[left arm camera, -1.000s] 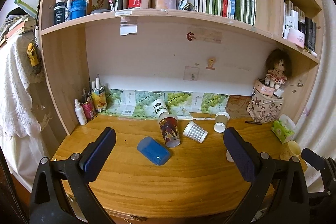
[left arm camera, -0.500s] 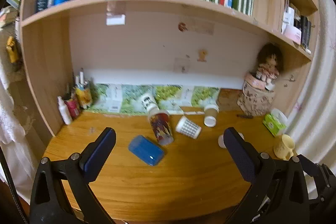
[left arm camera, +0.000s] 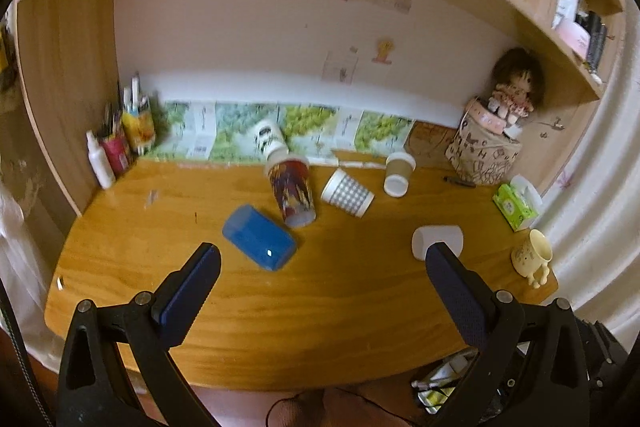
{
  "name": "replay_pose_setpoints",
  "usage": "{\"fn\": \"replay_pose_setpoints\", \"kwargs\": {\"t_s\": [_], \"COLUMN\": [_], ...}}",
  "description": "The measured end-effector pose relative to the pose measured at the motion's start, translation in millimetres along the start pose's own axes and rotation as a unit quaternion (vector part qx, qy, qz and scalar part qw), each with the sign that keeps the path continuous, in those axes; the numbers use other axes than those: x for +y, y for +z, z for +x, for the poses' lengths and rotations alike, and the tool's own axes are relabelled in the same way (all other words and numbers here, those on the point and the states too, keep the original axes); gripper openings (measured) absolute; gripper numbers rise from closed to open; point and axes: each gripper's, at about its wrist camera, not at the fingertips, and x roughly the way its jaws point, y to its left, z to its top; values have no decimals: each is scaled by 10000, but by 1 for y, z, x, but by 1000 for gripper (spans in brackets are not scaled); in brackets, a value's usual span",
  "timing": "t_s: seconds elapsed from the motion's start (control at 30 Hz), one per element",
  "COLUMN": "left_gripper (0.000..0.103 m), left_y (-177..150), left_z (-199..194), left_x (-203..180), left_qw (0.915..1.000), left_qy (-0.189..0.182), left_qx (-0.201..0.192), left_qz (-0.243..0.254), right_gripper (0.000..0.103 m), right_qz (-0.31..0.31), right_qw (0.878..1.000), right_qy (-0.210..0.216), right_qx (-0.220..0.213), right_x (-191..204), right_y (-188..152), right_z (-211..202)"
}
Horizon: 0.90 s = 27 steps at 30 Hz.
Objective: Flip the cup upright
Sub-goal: 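Move the right tool down toward the checkered paper cup lying on its side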
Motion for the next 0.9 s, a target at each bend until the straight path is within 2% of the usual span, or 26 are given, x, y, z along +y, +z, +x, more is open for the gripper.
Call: {"fn": "replay_pose_setpoints", "kwargs": {"t_s": [0.3, 0.57, 0.9], "left_gripper": [102, 102, 102], "left_y": [7, 27, 56], "left_z": [28, 47, 80], "left_x": [-15, -32, -48], "left_qw": [9986, 9977, 9953], "left_qy": [219, 491, 874], "left_qx": [471, 436, 425], "left_qz": [61, 143, -34], "right_gripper": [103, 103, 103], "right_qz": [403, 649, 1026], "right_qw": [9970, 9929, 9805], "right_qy": [429, 752, 1278], "right_qx": [507, 659, 1089], "right_x": [-30, -61, -104], "right_y": [19, 51, 91], "right_z": [36, 68, 121]}}
